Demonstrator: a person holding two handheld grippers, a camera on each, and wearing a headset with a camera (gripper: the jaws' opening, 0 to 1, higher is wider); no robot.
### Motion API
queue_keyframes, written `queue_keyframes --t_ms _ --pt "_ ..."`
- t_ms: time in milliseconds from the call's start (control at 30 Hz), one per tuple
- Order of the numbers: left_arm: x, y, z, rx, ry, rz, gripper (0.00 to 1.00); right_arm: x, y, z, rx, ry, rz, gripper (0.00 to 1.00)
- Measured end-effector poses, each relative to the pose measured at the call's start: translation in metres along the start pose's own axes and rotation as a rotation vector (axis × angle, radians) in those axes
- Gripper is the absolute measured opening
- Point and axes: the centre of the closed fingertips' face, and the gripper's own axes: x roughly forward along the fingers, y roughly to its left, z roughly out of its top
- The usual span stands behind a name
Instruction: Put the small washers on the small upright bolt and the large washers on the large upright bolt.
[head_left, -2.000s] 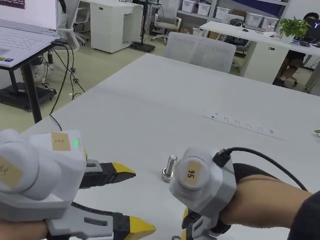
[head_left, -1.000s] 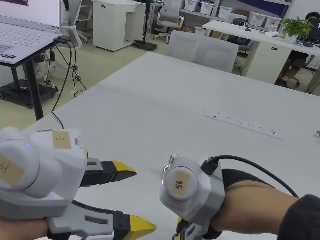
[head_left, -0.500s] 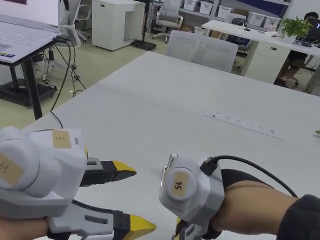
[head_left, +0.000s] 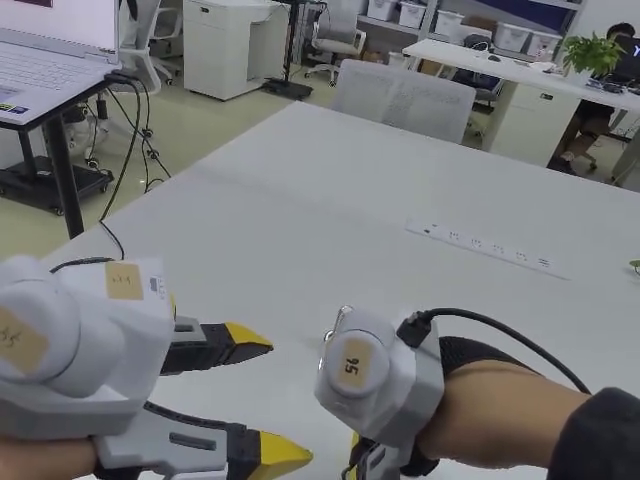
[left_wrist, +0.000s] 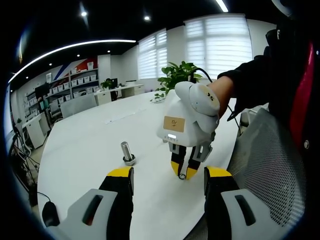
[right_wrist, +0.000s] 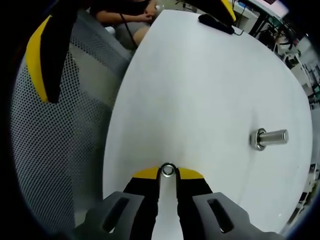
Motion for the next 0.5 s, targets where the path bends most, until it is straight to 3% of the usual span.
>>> queue_keyframes --t_ms 500 --pt "0.0007 0.0026 0.0009 0.004 0.004 0.0 0.56 -0.0098 -0.0069 -0.0087 0.048 -0.027 -0.001 0.13"
